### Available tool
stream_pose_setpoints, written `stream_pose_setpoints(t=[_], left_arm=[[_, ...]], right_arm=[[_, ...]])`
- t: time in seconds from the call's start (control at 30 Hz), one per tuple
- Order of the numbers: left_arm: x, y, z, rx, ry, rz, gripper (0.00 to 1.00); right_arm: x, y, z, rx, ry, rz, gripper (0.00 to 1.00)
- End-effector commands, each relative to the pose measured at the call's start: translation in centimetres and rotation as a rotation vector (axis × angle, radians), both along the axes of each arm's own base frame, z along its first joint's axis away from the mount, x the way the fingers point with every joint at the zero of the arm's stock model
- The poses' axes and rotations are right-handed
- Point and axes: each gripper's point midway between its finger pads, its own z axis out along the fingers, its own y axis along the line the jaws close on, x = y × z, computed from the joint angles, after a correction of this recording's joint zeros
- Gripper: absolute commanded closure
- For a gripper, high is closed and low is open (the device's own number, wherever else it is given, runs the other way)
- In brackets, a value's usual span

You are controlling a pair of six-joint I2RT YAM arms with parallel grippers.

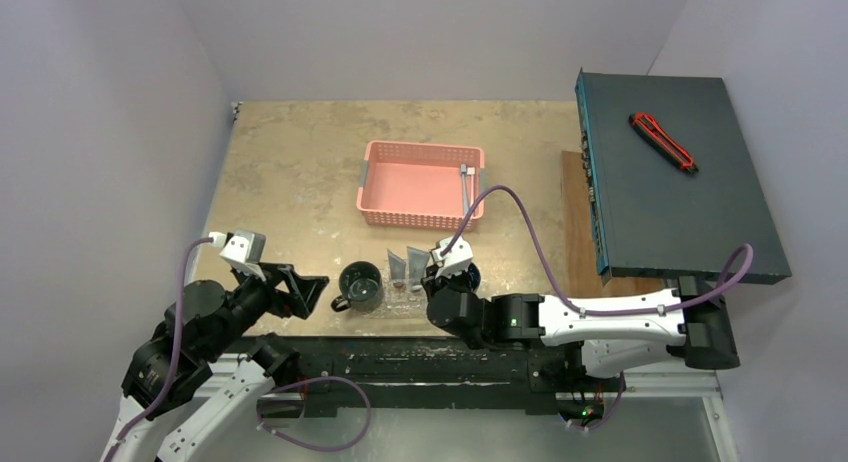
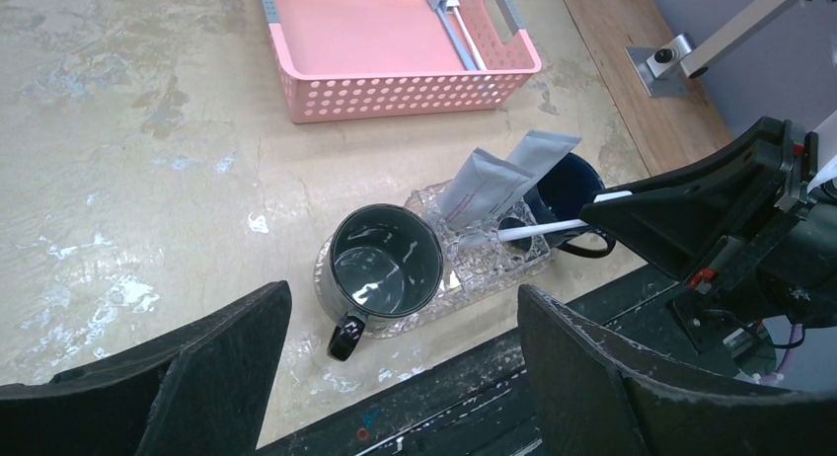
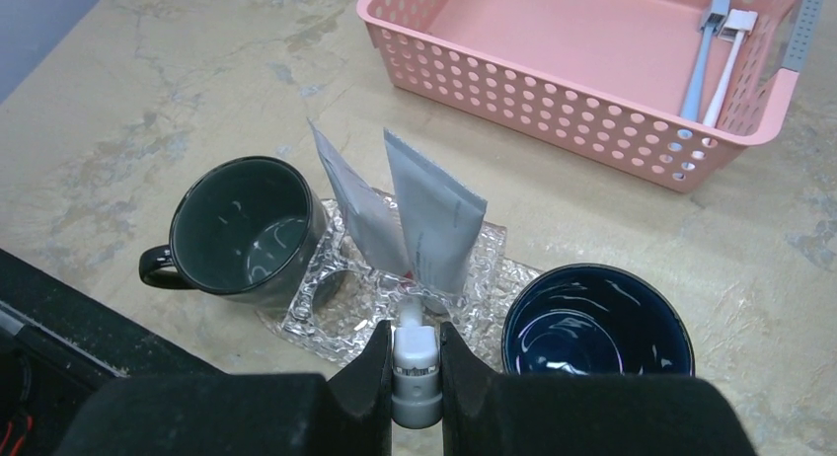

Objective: Prepare toiletry sets of a toothbrush and toothpaste on the tray

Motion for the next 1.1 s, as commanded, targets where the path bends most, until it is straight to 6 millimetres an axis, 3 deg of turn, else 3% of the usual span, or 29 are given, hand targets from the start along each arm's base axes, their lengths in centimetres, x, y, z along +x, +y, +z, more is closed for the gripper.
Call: stream_pose_setpoints(t=[0.0, 0.9, 1.07], left_arm=[[0.7, -0.1, 0.5, 0.008, -0.038, 0.006, 0.16], [0.7, -0.4, 0.1, 0.013, -0.026, -0.009, 0.16], [0.7, -0.5, 0.0, 0.014, -0.023, -0.013, 0.16]], right_arm=[[0.6, -0.2, 1.5, 0.079, -0.045, -0.039, 1.0], [0.1, -0.5, -0.9, 0.048, -0.069, -0.043, 1.0], [-0.2, -0.5, -0.9, 0.05, -0.078, -0.047, 0.88]])
